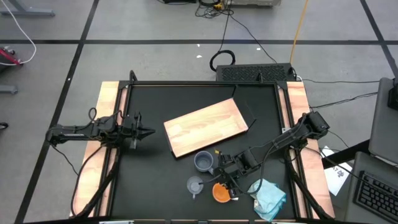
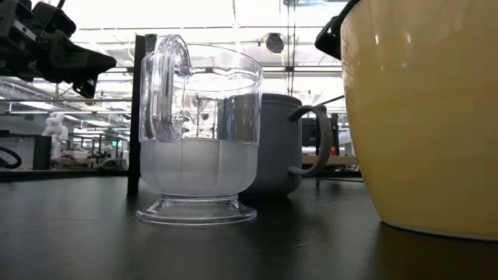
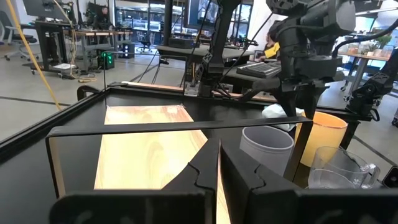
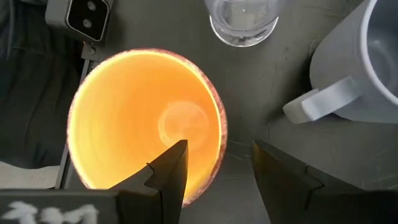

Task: Stack small to large cups/mugs on shelf
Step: Put the orange mug on the shelf

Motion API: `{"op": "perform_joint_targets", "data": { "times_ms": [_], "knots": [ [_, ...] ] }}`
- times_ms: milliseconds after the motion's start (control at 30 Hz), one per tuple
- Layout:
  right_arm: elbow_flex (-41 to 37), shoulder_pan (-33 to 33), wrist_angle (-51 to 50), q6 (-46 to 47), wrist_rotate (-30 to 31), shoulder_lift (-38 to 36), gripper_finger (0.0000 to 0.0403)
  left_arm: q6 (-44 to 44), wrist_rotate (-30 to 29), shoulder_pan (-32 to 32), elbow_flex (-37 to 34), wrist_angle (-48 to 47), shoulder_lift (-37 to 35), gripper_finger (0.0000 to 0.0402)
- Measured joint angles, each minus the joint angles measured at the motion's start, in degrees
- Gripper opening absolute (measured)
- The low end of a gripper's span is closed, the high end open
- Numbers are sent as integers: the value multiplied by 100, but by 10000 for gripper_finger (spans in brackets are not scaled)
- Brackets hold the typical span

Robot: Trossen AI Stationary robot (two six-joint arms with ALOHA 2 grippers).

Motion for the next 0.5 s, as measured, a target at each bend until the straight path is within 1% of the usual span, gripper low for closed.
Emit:
{"op": "perform_joint_targets", "data": {
  "times_ms": [500],
  "knots": [
    [-66,-17,156,-42,-2,0,169,0,0,0,0,0,0,17]
  ]
}}
